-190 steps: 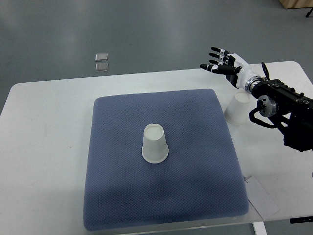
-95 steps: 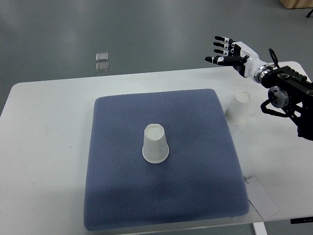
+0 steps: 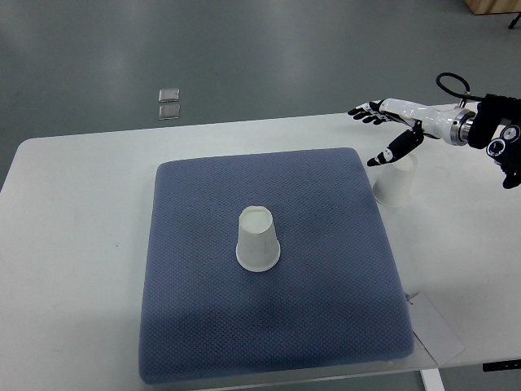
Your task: Stack paper cups
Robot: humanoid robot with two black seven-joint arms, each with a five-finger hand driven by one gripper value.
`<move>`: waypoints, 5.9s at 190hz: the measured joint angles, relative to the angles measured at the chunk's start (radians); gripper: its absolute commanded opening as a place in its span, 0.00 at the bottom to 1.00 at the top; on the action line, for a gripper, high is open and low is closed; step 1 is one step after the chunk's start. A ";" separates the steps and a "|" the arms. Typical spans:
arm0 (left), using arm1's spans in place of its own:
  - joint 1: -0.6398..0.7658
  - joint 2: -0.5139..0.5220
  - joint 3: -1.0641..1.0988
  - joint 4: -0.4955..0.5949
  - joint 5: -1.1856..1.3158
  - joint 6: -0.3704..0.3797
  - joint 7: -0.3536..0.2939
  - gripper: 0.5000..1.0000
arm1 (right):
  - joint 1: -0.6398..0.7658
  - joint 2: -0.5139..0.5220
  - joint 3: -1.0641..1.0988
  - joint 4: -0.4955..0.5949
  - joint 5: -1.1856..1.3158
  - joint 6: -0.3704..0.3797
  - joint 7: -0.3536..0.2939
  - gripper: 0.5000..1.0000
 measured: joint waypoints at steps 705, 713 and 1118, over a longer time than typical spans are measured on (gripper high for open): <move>0.000 0.000 0.000 0.000 0.000 0.000 0.000 1.00 | 0.355 0.060 -0.179 0.507 -0.192 0.110 0.041 0.10; 0.000 0.000 0.000 0.000 0.000 0.000 0.000 1.00 | 0.352 0.060 -0.180 0.507 -0.193 0.110 0.041 0.11; 0.000 0.000 0.000 0.000 0.000 0.000 0.000 1.00 | -0.068 0.114 0.089 -0.019 0.888 -0.366 -0.113 0.83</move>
